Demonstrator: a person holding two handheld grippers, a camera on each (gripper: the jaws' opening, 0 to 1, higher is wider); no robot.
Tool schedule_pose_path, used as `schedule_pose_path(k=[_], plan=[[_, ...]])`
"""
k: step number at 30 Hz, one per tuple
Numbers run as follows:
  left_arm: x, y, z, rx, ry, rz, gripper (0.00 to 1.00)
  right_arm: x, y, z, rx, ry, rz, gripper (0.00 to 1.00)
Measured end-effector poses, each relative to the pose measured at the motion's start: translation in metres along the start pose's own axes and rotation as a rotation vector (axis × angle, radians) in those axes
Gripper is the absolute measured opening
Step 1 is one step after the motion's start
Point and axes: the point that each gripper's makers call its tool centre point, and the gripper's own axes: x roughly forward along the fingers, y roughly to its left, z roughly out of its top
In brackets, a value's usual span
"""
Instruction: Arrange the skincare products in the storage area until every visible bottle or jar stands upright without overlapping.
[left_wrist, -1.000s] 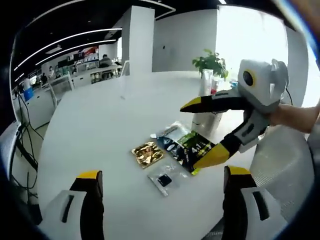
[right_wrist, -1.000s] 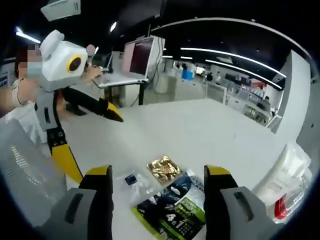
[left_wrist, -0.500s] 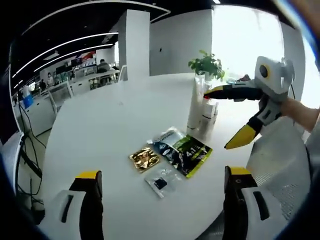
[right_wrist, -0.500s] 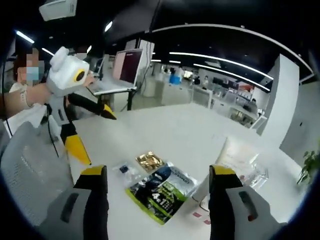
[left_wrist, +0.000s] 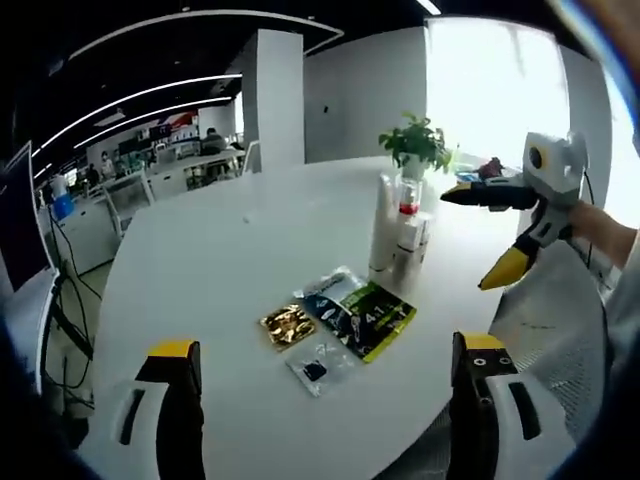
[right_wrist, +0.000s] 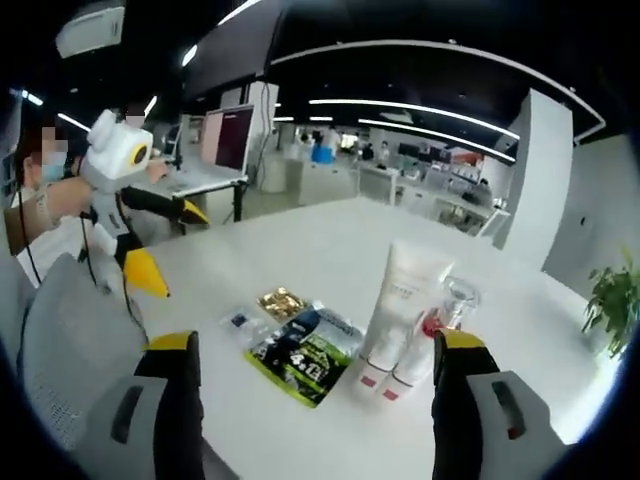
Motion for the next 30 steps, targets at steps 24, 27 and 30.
schedule_pose_path(k=[24,27,30], plan=[[-0.020,-0.008,-0.006,-0.020,0.010,0.054,0.99,-0.034,-0.011,-0.024,0.120,0.065,-0.082,1.00],[-0.021,-0.010,-0.003,-0.028,-0.001,0.048,0.99,-0.034,-0.011,-0.025,0.124,0.068,-0.081,1.00],[-0.021,-0.010,-0.003,-0.013,0.007,0.063,0.99,-0.034,-0.007,-0.025,0.115,0.071,-0.059,1.00]])
